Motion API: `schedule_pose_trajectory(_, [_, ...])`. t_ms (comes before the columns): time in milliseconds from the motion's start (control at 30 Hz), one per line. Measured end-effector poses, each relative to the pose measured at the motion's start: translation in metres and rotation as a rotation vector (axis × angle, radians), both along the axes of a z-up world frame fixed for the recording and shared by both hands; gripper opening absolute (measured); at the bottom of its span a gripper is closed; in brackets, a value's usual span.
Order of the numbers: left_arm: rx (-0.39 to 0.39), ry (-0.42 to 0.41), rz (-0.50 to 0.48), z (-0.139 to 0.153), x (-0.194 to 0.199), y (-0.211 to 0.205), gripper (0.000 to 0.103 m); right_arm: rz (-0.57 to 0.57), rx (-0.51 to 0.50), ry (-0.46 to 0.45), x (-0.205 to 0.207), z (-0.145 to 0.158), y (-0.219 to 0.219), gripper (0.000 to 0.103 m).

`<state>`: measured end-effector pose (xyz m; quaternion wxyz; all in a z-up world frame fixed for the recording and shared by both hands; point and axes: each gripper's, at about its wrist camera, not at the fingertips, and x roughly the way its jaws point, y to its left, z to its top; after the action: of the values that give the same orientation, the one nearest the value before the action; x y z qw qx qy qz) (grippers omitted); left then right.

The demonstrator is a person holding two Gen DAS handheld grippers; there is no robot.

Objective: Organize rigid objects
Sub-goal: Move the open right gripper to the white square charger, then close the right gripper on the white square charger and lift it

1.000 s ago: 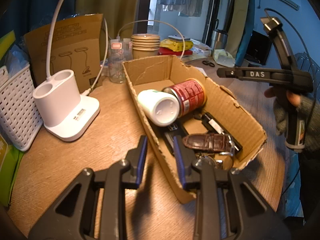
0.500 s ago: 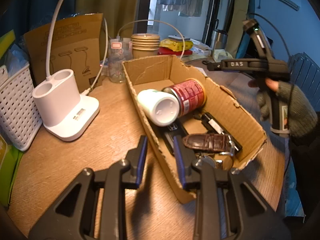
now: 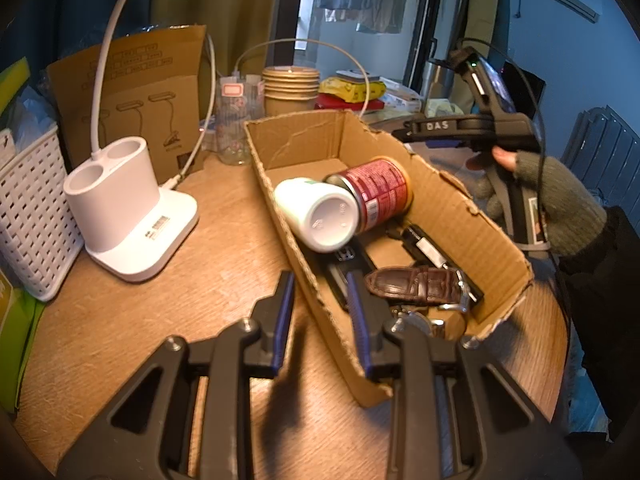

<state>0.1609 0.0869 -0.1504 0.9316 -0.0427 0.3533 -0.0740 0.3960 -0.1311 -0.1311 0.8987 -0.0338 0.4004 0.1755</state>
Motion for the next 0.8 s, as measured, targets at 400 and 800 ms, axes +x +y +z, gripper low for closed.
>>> schedule_pose_trajectory(400, [-0.001,0.000,0.000,0.000,0.000,0.000,0.029,-0.018,-0.012,0.020,0.020,-0.010,0.004,0.073])
schedule_pose_trajectory(800, [-0.001,0.000,0.000,0.000,0.000,0.000,0.029,-0.033,-0.043,0.037,0.031,-0.020,0.010,0.073])
